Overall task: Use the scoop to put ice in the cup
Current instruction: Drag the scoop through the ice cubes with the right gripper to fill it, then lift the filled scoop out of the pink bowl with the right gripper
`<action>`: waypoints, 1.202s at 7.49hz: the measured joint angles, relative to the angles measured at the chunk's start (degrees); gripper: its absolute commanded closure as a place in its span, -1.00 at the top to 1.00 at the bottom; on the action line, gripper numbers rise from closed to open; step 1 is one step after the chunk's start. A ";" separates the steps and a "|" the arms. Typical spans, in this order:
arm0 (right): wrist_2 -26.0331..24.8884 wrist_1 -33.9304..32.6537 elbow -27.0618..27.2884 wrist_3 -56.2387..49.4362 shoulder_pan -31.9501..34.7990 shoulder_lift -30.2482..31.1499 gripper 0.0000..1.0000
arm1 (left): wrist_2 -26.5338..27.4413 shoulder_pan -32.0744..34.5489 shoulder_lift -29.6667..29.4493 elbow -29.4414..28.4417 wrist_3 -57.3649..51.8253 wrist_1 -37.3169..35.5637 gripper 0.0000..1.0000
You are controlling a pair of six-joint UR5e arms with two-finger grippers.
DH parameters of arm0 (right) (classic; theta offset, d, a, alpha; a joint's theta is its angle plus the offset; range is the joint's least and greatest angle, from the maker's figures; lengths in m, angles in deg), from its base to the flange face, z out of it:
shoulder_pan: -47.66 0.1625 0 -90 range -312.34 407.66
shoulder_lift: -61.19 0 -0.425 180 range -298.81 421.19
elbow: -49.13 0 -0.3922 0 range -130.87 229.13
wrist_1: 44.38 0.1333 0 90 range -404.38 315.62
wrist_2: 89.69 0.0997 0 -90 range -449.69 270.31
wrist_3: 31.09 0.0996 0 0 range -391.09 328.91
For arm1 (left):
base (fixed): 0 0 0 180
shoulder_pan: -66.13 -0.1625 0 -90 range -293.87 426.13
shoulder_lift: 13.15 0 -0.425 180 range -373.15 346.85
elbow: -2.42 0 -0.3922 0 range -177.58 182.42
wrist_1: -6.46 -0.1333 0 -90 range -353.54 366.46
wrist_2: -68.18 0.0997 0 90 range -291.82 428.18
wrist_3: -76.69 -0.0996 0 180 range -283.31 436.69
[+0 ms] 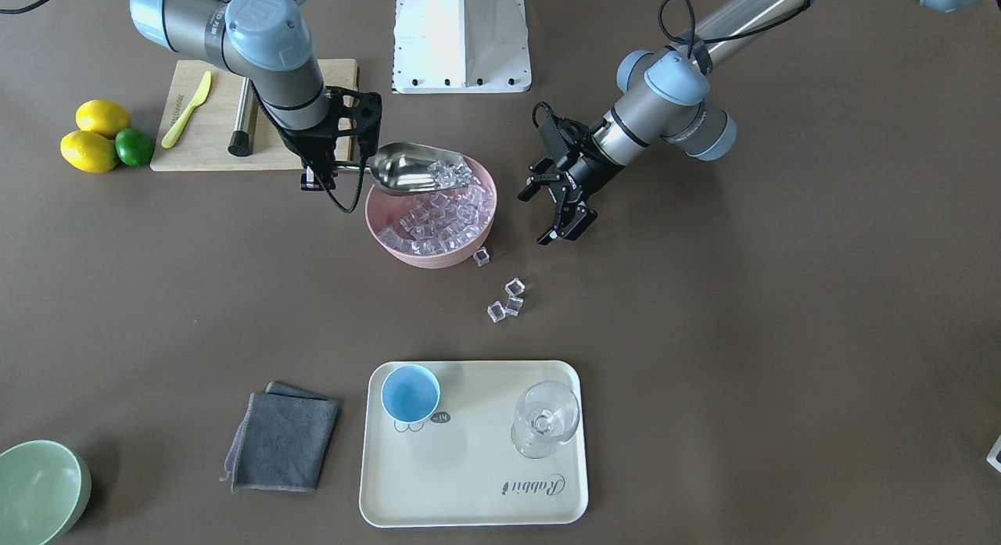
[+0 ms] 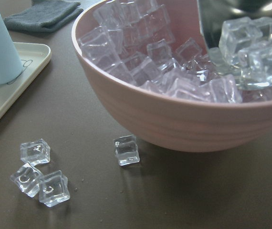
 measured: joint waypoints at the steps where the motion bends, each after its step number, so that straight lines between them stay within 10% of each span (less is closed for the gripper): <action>1: 0.48 0.02 0.47 -0.02 0.00 0.14 -1.00 | 0.03 0.00 0.00 0.00 0.03 0.00 0.97; 9: 8.53 -3.69 5.82 0.57 3.21 -0.06 -1.00 | 0.03 0.08 0.09 0.00 0.00 0.00 0.97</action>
